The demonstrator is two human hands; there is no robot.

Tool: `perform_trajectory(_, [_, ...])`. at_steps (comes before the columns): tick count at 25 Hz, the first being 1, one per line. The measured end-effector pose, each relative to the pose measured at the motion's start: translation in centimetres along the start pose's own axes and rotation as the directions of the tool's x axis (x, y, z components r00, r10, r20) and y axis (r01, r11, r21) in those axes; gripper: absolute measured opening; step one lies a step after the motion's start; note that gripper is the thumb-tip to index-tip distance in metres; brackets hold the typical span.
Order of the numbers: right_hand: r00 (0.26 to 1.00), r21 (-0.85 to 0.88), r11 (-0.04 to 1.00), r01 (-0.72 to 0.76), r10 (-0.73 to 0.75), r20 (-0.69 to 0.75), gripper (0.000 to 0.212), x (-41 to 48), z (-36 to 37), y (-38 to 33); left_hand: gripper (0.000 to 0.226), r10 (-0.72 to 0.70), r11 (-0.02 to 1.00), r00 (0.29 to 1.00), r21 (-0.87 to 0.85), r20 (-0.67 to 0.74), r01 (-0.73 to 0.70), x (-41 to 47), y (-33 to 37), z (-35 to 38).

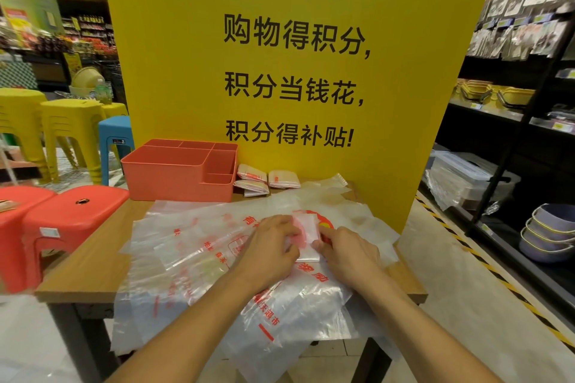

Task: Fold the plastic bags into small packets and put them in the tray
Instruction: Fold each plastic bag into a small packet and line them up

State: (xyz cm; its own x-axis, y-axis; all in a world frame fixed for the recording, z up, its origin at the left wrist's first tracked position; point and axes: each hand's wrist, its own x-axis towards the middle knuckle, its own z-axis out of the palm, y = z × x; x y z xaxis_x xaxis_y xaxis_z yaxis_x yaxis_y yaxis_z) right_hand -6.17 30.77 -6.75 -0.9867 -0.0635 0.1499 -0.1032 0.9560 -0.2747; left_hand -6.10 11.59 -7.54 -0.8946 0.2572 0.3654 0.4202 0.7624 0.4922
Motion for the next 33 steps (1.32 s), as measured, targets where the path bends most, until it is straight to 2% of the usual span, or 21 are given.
perform_trajectory(3, [0.996, 0.11, 0.994, -0.01, 0.02, -0.085, 0.043, -0.6, -0.1, 0.2, 0.052, 0.022, 1.0, 0.998, 0.006, 0.05, -0.023, -0.2, 0.1, 0.1])
perform_trajectory(6, [0.974, 0.071, 0.988, 0.14, -0.125, -0.189, 0.04, -0.5, -0.2, 1.3, 0.066, 0.034, 0.998, 0.988, 0.05, 0.153, -0.042, -0.1, 0.1, 0.0])
perform_trajectory(9, [0.975, 0.17, 0.963, 0.21, -0.194, -0.104, 0.035, 0.5, -0.6, 2.0, 0.072, 0.035, 0.992, 0.97, 0.108, 0.242, -0.063, 0.3, 0.3, -0.7])
perform_trajectory(11, [0.972, 0.144, 0.961, 0.236, -0.23, -0.058, 0.042, 1.2, -1.2, 2.1, 0.07, 0.021, 0.989, 0.958, 0.131, 0.286, -0.061, 1.0, 0.3, -1.6])
perform_trajectory(13, [0.954, 0.089, 0.951, 0.297, -0.292, -0.066, 0.048, 1.6, -1.5, 1.9, 0.068, -0.015, 0.991, 0.947, 0.13, 0.322, -0.029, 1.8, 0.0, -2.4])
perform_trajectory(15, [0.945, 0.158, 0.932, 0.326, -0.315, -0.094, 0.042, 1.7, -1.2, 1.8, 0.066, -0.035, 0.992, 0.941, 0.126, 0.338, -0.009, 2.3, -0.3, -2.9])
perform_trajectory(21, [0.95, 0.359, 0.88, 0.31, -0.293, -0.103, 0.047, 2.6, 1.3, 3.5, 0.03, 0.021, 1.0, 0.97, 0.004, 0.243, -0.022, 3.5, -1.1, -3.2])
perform_trajectory(25, [0.953, 0.499, 0.813, 0.301, -0.269, -0.137, 0.038, 2.6, 0.8, 3.4, 0.01, -0.022, 0.986, 0.991, -0.161, 0.129, 0.043, 3.9, -1.8, -3.1])
perform_trajectory(29, [0.942, 0.575, 0.746, 0.336, -0.281, -0.185, 0.018, 2.6, 0.6, 3.4, 0.021, -0.027, 0.98, 0.997, -0.192, 0.079, 0.042, 3.6, -2.3, -2.4])
perform_trajectory(33, [0.948, 0.607, 0.729, 0.317, -0.259, -0.184, 0.012, 2.4, 0.5, 3.1, 0.043, -0.048, 0.973, 0.997, -0.222, 0.068, 0.062, 3.3, -2.0, -1.9])
